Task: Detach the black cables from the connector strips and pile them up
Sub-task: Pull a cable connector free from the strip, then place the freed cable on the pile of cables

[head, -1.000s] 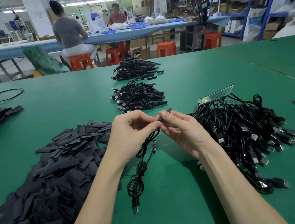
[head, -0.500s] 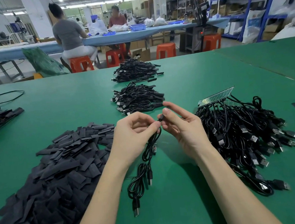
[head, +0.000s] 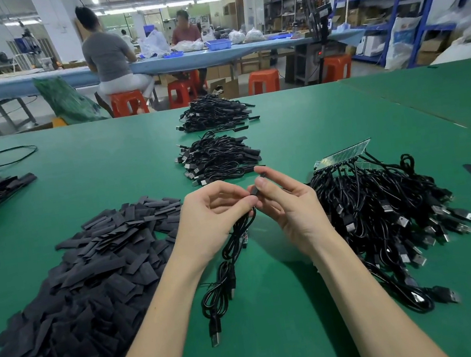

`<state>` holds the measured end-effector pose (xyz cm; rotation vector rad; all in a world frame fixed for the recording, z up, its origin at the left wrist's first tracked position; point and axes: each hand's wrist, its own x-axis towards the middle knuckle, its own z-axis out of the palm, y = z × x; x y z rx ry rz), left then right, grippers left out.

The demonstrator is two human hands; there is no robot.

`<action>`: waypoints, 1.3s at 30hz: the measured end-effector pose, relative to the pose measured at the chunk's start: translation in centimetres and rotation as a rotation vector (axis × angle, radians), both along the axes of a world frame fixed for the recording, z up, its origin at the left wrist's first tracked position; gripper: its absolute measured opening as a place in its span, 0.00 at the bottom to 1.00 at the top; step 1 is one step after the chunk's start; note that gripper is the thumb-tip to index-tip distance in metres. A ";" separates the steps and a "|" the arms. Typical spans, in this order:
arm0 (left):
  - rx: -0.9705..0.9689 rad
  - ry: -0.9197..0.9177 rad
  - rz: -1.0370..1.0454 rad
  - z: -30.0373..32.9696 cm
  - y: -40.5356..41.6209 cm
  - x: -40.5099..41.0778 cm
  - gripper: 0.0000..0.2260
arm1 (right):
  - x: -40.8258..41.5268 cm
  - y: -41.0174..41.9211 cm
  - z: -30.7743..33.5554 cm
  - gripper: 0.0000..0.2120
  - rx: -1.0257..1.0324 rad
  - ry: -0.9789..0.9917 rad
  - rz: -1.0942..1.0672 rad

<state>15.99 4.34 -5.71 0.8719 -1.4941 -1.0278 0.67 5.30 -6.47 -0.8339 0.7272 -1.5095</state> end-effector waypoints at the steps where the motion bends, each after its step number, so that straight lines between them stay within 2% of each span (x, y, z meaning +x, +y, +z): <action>1: -0.006 0.007 -0.001 0.0 0.0 0.0 0.06 | 0.0 0.0 0.0 0.12 0.000 -0.002 0.005; 9: 0.020 -0.020 -0.004 0.0 -0.1 0.1 0.06 | 0.3 0.0 -0.2 0.13 0.013 -0.017 -0.013; 11: 0.074 -0.096 0.017 0.0 -0.2 0.1 0.10 | 0.3 -0.2 -0.2 0.14 0.012 -0.039 -0.069; 13: 0.105 -0.260 0.029 -0.1 -0.2 0.3 0.14 | -0.1 -0.5 -0.2 0.16 0.016 -0.079 -0.130; 15: 0.104 -0.346 0.040 -0.4 -0.3 0.6 0.13 | -0.8 -0.7 -0.3 0.20 0.023 -0.059 -0.170; 17: 0.062 -0.360 0.098 -0.3 -0.5 0.7 0.13 | -1.4 -0.9 -0.7 0.18 0.065 0.087 -0.204; 18: 0.013 -0.384 0.151 -0.1 -0.9 0.8 0.13 | -1.5 -1.0 -1.0 0.16 0.096 0.226 -0.240; 21: -0.165 -0.526 0.291 1.4 -3.5 0.7 0.14 | -1.2 -1.2 -2.0 0.04 0.077 0.835 -0.391; 23: -0.275 -0.732 0.317 2.7 -6.3 0.2 0.14 | -0.2 -1.0 -2.6 0.01 -0.025 1.088 -0.365; 27: -0.407 -1.167 0.340 3.8 -11.8 -1.9 0.09 | 0.8 -0.7 -3.2 0.06 -0.093 1.257 -0.301; 31: -0.460 -1.466 0.398 1.8 -15.6 -3.1 0.12 | 0.9 -0.7 -3.5 0.10 -0.104 1.386 -0.278; 34: -0.396 -1.473 0.452 0.0 -17.0 -3.3 0.18 | 1.0 -0.8 -3.7 0.12 -0.118 1.498 -0.251; 39: -0.256 -1.243 0.432 -0.7 -16.3 -3.5 0.21 | 0.9 -0.5 -3.5 0.17 -0.078 1.602 -0.222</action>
